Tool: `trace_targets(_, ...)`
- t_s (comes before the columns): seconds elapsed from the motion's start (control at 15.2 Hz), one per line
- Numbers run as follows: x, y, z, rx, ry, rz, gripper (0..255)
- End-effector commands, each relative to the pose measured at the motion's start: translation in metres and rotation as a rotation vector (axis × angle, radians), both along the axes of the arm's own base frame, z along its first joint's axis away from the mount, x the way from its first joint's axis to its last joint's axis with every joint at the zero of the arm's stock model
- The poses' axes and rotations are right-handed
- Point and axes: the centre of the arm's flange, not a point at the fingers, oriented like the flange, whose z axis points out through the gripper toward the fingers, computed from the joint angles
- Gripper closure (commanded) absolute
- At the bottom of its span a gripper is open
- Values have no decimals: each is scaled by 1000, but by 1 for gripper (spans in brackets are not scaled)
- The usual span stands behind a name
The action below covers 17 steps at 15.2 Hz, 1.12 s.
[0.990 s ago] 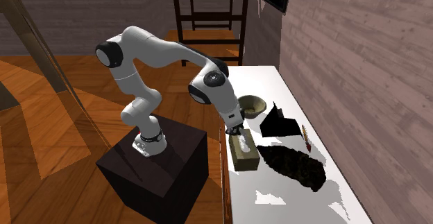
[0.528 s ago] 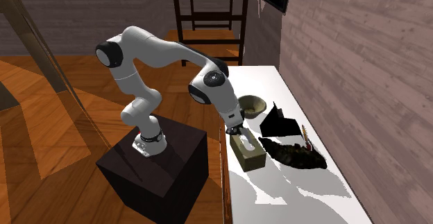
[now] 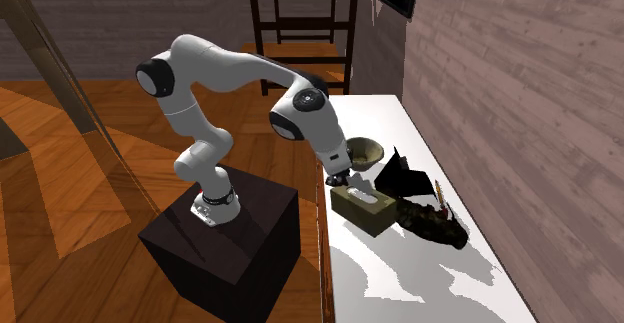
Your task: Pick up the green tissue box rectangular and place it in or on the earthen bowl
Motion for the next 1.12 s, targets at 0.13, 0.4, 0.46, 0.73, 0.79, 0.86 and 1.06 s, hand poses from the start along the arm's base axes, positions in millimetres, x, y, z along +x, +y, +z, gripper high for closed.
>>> trace_targets(0.13,0,1,22,0,-1,0,255)
trace_targets(0.4,0,1,43,0,-1,0,255)
trace_targets(0.46,0,1,49,0,-1,0,255)
trace_targets(0.73,0,1,70,0,-1,0,255)
trace_targets(0.79,0,1,75,0,-1,0,255)
trace_targets(0.86,0,1,80,0,-1,0,255)
trace_targets(1.06,0,1,96,0,-1,0,255)
